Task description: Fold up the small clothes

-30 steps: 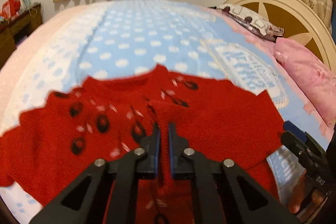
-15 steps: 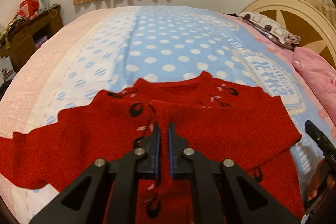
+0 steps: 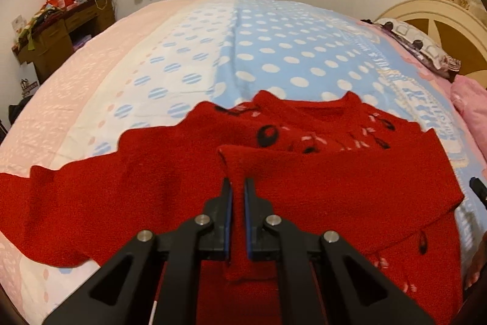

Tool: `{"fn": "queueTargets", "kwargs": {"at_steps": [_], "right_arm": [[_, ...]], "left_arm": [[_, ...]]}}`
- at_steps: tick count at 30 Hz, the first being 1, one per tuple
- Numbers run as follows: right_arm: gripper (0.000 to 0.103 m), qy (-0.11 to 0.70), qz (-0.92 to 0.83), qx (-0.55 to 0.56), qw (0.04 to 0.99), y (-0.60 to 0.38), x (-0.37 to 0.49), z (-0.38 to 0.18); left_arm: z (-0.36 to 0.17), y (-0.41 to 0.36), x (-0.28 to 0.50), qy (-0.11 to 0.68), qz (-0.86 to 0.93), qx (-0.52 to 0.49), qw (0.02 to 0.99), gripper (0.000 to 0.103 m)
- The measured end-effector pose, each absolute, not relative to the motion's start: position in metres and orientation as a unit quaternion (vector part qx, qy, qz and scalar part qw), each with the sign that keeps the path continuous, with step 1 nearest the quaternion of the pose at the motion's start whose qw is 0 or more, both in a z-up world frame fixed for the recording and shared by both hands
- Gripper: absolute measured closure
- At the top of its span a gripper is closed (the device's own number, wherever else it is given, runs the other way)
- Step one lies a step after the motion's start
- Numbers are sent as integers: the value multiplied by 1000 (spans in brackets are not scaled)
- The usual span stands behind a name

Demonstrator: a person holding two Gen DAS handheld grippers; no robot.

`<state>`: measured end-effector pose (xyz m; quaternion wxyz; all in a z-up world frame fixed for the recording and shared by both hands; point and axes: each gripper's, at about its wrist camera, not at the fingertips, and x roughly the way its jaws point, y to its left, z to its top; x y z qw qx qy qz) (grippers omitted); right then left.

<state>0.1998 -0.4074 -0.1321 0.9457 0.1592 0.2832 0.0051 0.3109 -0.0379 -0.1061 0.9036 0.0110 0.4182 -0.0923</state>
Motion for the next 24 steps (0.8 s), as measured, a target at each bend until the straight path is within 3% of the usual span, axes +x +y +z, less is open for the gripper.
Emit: {"fn": "queueTargets", "kwargs": {"at_steps": [6, 15, 17, 19, 24], "right_arm": [[41, 298, 7, 143, 944, -401, 204, -137], [41, 292, 51, 115, 948, -382, 203, -129], [41, 289, 63, 99, 950, -374, 206, -124], [41, 297, 66, 81, 949, -364, 212, -120], [41, 407, 78, 53, 908, -351, 244, -149]], "left_arm": [[-121, -37, 314, 426, -87, 27, 900, 96], [-124, -37, 308, 416, -74, 48, 905, 87], [-121, -38, 305, 411, -69, 62, 907, 81], [-121, -38, 301, 406, -59, 76, 909, 57], [-132, -31, 301, 413, -44, 81, 906, 52]]}}
